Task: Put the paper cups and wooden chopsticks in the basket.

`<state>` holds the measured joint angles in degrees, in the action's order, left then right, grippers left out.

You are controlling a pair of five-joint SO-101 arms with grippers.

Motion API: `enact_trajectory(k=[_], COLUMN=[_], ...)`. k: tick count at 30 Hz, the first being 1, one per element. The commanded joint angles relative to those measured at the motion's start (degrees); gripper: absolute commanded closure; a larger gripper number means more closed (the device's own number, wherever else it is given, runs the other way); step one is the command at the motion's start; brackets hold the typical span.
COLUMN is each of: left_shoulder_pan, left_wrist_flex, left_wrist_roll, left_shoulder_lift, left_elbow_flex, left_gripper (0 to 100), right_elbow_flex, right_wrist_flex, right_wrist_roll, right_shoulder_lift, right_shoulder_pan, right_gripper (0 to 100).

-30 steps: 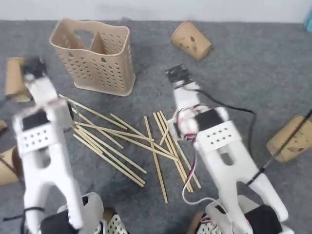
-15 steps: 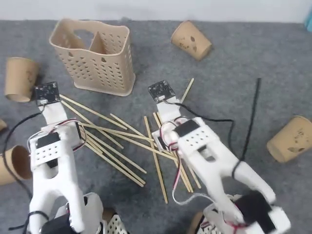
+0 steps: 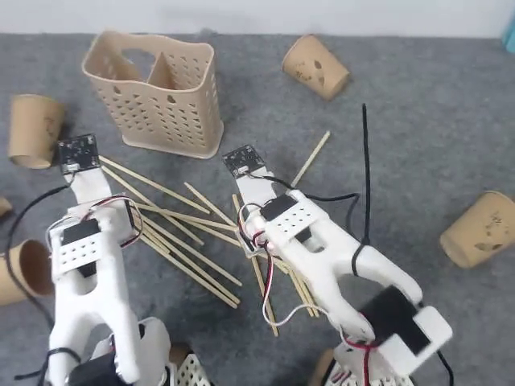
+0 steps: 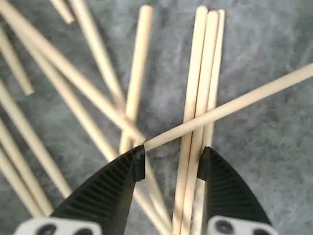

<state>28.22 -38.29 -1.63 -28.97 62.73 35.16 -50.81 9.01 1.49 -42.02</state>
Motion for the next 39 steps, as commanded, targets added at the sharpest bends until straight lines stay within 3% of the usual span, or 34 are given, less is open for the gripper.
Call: enact_trajectory(k=[1, 9, 24, 31, 39], left_shoulder_pan=[0.0, 0.0, 0.0, 0.0, 0.0], left_wrist_flex=[1.49, 1.49, 1.49, 1.58, 1.58], left_wrist_roll=[-0.53, -0.53, -0.53, -0.53, -0.53], left_shoulder_lift=[-2.02, -2.02, -2.02, -2.02, -2.02], left_elbow_flex=[-0.13, -0.13, -0.13, -0.13, -0.13], left_gripper=[99, 99, 99, 99, 99], right_elbow_flex=[-3.08, -2.9, -4.84, -6.15, -9.76], right_wrist_flex=[-1.45, -0.84, 2.68, -0.22, -7.34], right_wrist_roll=[0.44, 0.35, 0.7, 0.44, 0.53], right_shoulder_lift=[6.9, 8.13, -3.47, -3.12, -2.95], right_shoulder_pan=[-0.4, -0.66, -0.48, 2.24, 8.31], right_gripper=[81.8, 81.8, 82.0, 99.7, 99.1])
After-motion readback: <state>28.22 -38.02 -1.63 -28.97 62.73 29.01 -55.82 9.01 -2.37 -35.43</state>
